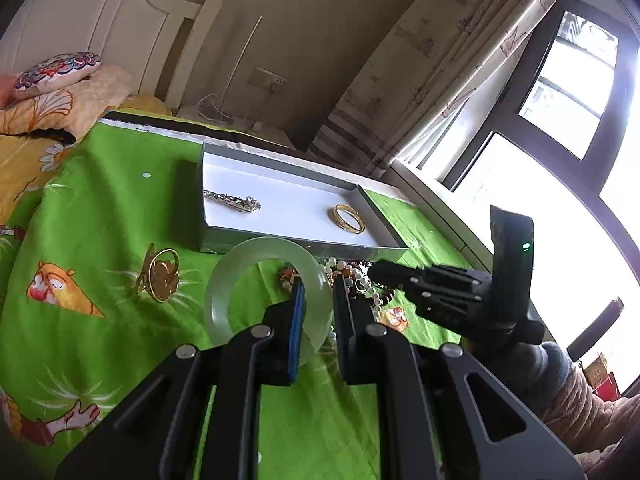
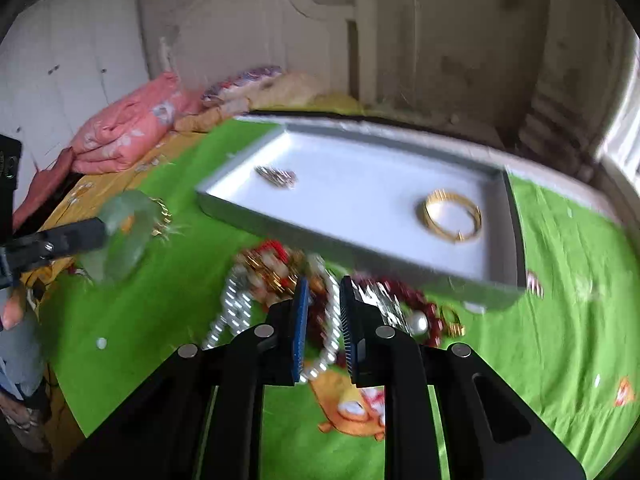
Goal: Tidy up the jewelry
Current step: 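Grasp the jade bangle with the left tool while the right tool grasps the bead bracelet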
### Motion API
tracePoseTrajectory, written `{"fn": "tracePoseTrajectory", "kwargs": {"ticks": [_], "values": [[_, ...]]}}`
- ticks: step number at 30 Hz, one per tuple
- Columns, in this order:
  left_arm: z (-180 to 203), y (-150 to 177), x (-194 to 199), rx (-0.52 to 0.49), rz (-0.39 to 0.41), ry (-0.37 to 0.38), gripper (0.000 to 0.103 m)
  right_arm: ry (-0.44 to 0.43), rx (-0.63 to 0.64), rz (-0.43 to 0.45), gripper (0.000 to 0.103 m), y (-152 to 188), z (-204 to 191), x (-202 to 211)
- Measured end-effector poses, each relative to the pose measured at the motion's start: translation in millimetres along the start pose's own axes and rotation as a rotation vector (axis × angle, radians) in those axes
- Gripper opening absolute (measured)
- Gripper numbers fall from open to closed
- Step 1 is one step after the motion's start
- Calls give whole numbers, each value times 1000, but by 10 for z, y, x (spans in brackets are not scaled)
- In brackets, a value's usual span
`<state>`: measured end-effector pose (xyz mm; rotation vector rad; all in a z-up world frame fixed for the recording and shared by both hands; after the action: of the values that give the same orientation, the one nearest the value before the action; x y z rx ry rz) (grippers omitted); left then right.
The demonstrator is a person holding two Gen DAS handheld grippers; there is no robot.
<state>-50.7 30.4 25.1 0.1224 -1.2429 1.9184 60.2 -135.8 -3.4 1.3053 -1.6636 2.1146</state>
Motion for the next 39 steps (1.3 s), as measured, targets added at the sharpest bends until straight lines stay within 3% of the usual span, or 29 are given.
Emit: {"fn": "tracePoseTrajectory", "kwargs": {"ticks": [10, 12, 13, 14, 26, 39], "values": [[8, 35, 60, 0, 1, 6, 13, -35, 84, -92, 23, -83, -340, -440], [-14, 35, 93, 2, 5, 7, 14, -34, 95, -86, 21, -70, -366, -431], [-29, 35, 110, 6, 8, 6, 14, -31, 106, -79, 15, -71, -384, -420], [-38, 36, 116, 8, 9, 6, 14, -36, 120, -67, 9, -70, -417, -389], [-100, 35, 213, 33, 25, 8, 14, -125, 22, 161, 9, -529, -247, 493], [98, -26, 214, -12, 29, 27, 14, -77, 1, 305, 9, -791, -25, 1152]]}}
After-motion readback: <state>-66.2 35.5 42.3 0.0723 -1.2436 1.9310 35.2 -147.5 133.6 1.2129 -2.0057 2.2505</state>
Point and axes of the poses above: each gripper's, at about its wrist camera, not at the fingertips, and x roughly against the way its jaws point, z to its right, y to its underside, the point moved 9 cm from there along -x, roughly the way its jaws point, and after that the axes turned 3 degrees about x, right-handed, at the moved point
